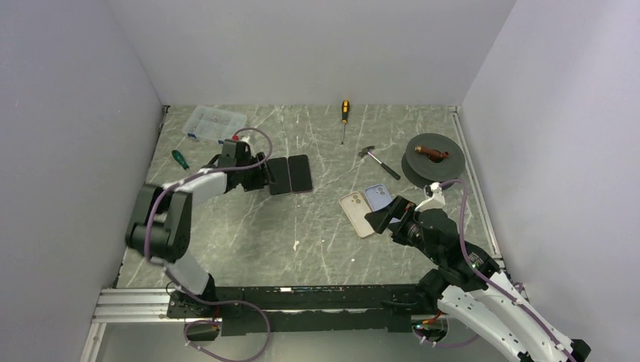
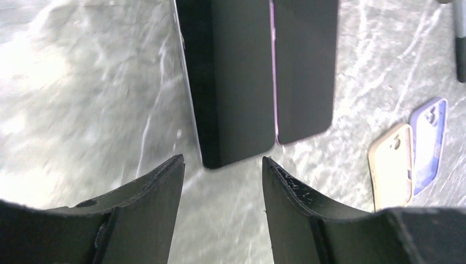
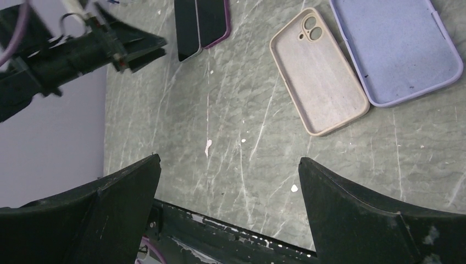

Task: Take the phone out of the phone case
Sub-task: Place the phone at the center of the board, then reset both arms

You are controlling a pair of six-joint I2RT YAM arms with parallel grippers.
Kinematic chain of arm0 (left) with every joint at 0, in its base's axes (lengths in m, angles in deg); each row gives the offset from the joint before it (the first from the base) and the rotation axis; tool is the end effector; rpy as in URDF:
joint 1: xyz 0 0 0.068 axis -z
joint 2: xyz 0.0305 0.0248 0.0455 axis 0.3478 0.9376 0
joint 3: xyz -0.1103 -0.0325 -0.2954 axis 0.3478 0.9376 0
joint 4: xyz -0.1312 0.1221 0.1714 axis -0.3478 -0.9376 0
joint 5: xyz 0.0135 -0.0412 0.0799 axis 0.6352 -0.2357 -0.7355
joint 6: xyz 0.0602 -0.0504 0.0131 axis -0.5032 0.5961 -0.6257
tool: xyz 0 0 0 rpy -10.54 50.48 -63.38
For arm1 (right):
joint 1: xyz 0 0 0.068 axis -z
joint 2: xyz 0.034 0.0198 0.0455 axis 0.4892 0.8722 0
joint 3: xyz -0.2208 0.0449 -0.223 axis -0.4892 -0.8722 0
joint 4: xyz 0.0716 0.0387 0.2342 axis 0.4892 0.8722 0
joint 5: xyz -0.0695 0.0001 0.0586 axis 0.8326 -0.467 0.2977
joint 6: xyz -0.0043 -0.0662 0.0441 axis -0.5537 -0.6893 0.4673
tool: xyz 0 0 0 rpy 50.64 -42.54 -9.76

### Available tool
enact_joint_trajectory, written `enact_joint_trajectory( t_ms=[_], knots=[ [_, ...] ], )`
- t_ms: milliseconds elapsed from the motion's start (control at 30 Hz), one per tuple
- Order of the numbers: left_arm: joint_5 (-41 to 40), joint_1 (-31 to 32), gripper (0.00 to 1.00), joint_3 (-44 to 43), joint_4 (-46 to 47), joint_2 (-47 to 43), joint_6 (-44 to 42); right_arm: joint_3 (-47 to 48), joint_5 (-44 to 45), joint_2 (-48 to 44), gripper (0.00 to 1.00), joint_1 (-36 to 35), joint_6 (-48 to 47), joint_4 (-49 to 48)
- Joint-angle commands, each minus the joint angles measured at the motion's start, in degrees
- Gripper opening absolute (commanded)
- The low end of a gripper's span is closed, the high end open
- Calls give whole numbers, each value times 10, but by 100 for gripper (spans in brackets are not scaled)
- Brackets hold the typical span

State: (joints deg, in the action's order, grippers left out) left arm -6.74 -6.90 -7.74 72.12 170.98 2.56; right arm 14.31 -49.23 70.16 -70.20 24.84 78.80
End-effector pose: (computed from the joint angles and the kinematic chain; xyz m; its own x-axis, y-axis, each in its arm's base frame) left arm 0.3509 -0.1032 0.1985 -0.8302 -0.3051 -0.4666 -0.0267 0.8578 -0.5133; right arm 0.0703 0.0427 0.2702 -0.6155 0.5295 -0.5837 -0.0069 0.7370 0.6758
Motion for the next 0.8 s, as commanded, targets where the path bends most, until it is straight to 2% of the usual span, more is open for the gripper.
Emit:
enact_joint_trajectory(
  t_ms=[0,100,200,267,333,400,433,467,533,633,767],
  knots=[
    [-75,1,59,37,-29,-203,-40,6,-5,-1,100,0,-4,-43],
    [-175,1,59,68,-100,-353,-59,-4,-65,40,100,0,-49,-113],
    [-268,1,62,100,-144,-477,-91,25,-143,174,100,-1,-55,-170],
    [-317,0,65,127,-150,-537,-116,84,-174,265,100,-2,-68,-152],
    [-355,0,68,146,-163,-569,-141,115,-189,294,100,-4,-71,-148],
    [-372,0,72,163,-154,-584,-164,89,-198,263,100,-5,-41,-197],
    [-383,0,92,176,-134,-588,-167,66,-195,236,100,-5,-24,-224],
    [-400,0,98,197,-107,-589,-172,38,-185,208,100,-6,-9,-240],
    [-437,0,99,218,-58,-575,-177,21,-141,155,100,-6,1,-232],
    [-498,-2,99,245,19,-517,-195,28,-38,73,100,-10,-46,-179],
    [-545,-3,99,324,214,-459,-193,40,56,15,100,-10,-76,-120]
  ],
)
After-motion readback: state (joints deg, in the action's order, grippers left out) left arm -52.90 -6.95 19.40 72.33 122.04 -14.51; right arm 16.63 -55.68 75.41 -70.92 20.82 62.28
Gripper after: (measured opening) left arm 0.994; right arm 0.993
